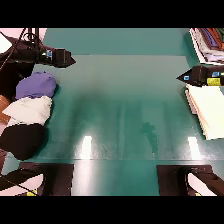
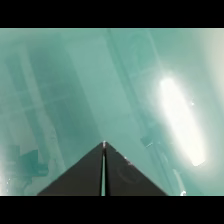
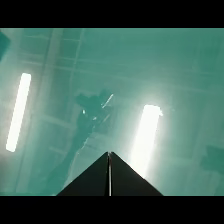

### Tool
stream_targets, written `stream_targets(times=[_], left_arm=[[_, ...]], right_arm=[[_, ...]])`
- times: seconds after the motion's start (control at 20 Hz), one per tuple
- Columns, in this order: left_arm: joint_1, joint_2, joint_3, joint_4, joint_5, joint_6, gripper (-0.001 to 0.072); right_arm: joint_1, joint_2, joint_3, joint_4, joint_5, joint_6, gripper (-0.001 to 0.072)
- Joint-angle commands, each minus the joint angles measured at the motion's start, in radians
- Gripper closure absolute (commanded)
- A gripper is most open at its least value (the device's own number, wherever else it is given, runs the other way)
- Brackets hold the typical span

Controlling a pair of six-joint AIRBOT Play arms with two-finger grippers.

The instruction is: Fold the shirts.

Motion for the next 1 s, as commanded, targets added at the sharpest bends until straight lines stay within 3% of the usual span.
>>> stream_targets(times=[0.0,0.55,0.7,0.75,0.8,0.95], left_arm=[[-0.001,0.000,0.000,0.000,0.000,0.000,0.0683],[-0.001,0.000,0.000,-0.002,0.003,-0.001,0.0682],[0.000,0.000,0.000,0.053,0.122,0.047,0.0677],[0.000,-0.001,0.000,0.131,0.140,0.048,0.0459],[0.000,-0.006,0.000,0.233,0.145,0.032,0.0177],[0.019,-0.048,-0.007,0.584,0.129,-0.100,0.0155]], right_arm=[[0.004,0.000,0.000,0.002,-0.001,0.000,0.0696],[0.003,0.000,0.000,0.001,-0.019,0.000,0.0696],[0.003,0.000,0.000,0.001,-0.019,0.000,0.0696],[0.003,0.000,0.000,0.001,-0.020,0.000,0.0696],[0.003,0.000,0.000,0.001,-0.023,0.000,0.0696],[0.003,0.000,0.000,0.001,-0.066,0.000,0.0695]])
